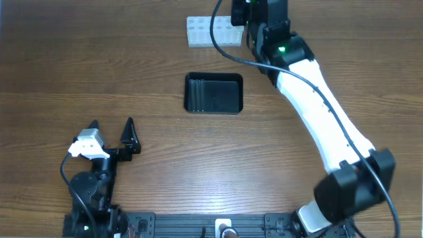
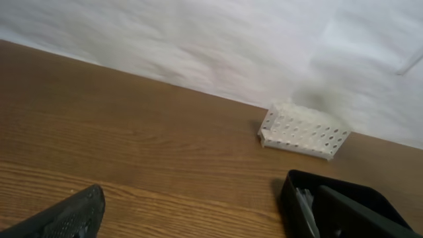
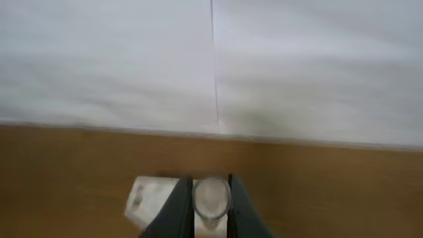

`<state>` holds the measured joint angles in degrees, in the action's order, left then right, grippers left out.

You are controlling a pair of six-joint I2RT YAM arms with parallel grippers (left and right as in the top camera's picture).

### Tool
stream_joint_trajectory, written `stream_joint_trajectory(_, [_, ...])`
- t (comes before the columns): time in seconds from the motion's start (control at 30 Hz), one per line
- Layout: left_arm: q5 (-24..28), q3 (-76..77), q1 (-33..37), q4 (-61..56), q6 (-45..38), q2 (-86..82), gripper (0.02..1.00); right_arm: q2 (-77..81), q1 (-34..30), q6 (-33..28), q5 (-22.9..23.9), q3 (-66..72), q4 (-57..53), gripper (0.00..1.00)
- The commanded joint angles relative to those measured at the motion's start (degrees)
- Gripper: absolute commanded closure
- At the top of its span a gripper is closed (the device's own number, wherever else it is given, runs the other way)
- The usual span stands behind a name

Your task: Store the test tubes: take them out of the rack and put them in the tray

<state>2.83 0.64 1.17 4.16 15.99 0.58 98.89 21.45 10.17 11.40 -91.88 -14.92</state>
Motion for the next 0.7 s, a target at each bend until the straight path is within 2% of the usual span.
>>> stream_joint_trajectory(0.03, [0.3,-0.3,0.3,0.2,-0.6,-0.2,0.018,-4.3,1.9,8.7,0.0,-0.1,-11.7,0.934])
stream_joint_trajectory(0.23, [0.3,-0.3,0.3,0.2,-0.6,-0.2,0.018,-2.4,4.7,14.3,-0.1,0.9,-28.8,0.934])
stream_joint_trajectory(0.43, [0.3,-0.3,0.3,0.2,-0.6,-0.2,0.018,1.9,7.3,15.7,-0.2,4.7,-27.6,0.932])
stream_joint_trajectory(0.7, [0.3,-0.3,0.3,0.2,-0.6,-0.2,0.018,10.2,7.5,17.5,-0.3,5.5,-24.2,0.921])
